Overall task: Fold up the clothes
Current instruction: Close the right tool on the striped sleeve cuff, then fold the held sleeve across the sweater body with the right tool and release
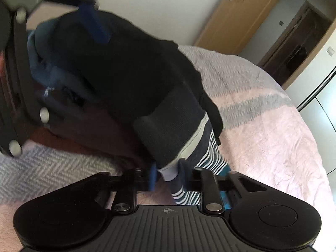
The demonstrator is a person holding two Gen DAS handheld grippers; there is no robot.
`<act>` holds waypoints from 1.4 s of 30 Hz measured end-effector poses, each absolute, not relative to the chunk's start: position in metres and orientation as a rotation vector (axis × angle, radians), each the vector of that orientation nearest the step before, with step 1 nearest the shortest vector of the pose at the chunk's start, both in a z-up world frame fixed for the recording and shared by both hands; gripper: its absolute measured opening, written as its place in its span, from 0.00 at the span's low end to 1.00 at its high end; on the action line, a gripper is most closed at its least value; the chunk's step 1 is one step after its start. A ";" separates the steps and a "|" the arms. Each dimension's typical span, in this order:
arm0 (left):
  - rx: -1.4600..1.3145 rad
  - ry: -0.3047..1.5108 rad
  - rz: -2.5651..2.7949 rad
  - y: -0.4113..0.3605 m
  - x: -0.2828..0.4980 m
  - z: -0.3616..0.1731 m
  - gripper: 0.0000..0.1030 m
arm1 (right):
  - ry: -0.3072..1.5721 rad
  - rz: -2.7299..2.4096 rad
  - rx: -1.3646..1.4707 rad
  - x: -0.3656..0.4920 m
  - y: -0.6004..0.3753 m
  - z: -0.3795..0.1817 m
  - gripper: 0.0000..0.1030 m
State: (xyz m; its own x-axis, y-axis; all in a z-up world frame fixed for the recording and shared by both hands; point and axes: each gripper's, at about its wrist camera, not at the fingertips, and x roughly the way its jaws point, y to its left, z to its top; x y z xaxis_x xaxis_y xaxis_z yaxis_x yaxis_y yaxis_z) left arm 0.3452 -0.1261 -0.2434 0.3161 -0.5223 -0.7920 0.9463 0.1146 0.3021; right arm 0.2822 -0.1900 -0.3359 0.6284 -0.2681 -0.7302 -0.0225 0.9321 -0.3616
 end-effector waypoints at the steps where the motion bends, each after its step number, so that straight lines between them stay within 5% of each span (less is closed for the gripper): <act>1: 0.910 0.579 -1.171 -0.126 0.344 -0.243 0.91 | 0.875 -0.150 -0.319 0.279 -0.195 -0.331 0.11; 10: 0.920 0.506 -1.279 -0.177 0.295 -0.223 0.91 | 0.517 -0.349 0.356 0.200 -0.334 -0.236 0.09; 17: 0.914 0.455 -1.378 -0.245 0.211 -0.218 0.91 | 0.070 -0.789 0.491 -0.021 -0.460 -0.167 0.09; 29: 1.019 0.540 -1.455 -0.376 0.051 -0.289 0.90 | 0.274 -1.154 1.011 -0.288 -0.554 -0.390 0.09; 38: 1.176 0.417 -1.502 -0.435 0.012 -0.306 0.90 | 0.122 -1.061 0.892 -0.322 -0.550 -0.335 0.09; 42: 1.199 0.436 -1.508 -0.443 0.007 -0.315 0.90 | 0.196 -1.157 1.021 -0.351 -0.559 -0.378 0.09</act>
